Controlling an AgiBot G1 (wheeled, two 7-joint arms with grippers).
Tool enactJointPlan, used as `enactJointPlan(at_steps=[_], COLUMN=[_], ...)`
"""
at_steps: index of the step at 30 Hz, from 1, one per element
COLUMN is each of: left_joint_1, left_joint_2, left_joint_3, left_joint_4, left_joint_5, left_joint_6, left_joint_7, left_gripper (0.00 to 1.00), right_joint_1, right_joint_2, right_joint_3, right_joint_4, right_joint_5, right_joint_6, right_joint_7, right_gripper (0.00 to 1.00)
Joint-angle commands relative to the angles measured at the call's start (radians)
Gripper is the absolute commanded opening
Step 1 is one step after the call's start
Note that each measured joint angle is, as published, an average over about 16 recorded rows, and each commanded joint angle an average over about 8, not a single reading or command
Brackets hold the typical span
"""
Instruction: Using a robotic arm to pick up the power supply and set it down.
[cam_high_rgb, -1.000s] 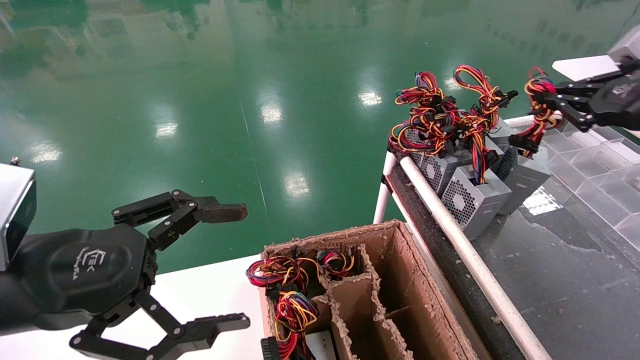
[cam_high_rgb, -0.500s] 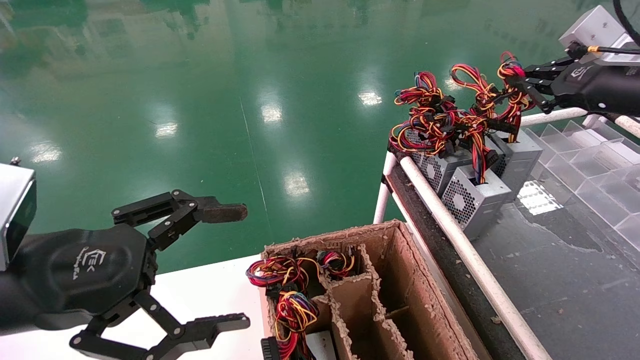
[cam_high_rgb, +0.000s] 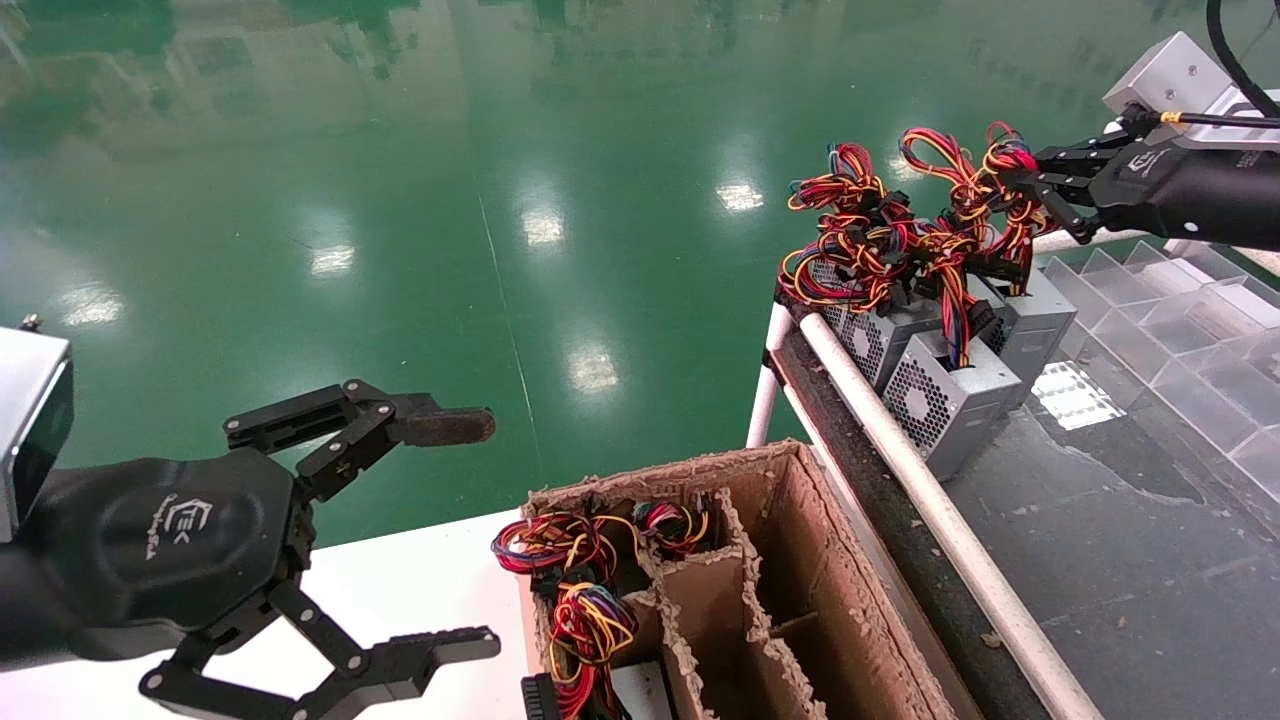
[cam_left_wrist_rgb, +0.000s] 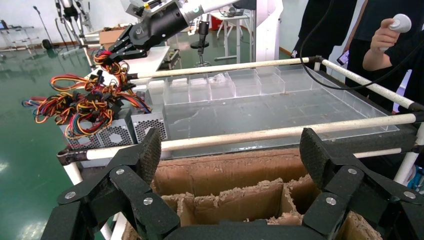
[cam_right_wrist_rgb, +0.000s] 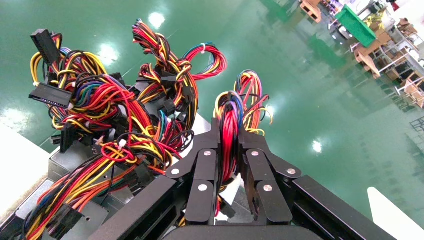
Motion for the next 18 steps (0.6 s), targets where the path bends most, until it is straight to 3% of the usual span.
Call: enactJointPlan(at_steps=[1,13,18], left_joint_1=[0.000,0.000,0.000], left_joint_2=[0.000,0.000,0.000], left_joint_3=[0.000,0.001,0.001], left_joint_4=[0.000,0.000,0.000], left_joint_5=[0.000,-0.001,-0.001], left_joint_6=[0.000,0.000,0.000], left_joint_7=[0.000,0.000,0.001], left_gripper=[1.00,1.00,1.00], right_joint_1=[0.001,0.009,0.020], right_joint_2=[0.001,0.006,0.022], right_joint_3=[0.000,0.007,0.034], right_joint_4=[-0.002,-0.010,-0.012], right_joint_5=[0.000,0.010,0.049], right_joint_6=[-0.004,-0.016,-0.057], right_joint_7=[-0.002,0.001,0.017], right_gripper=[1.00,1.00,1.00])
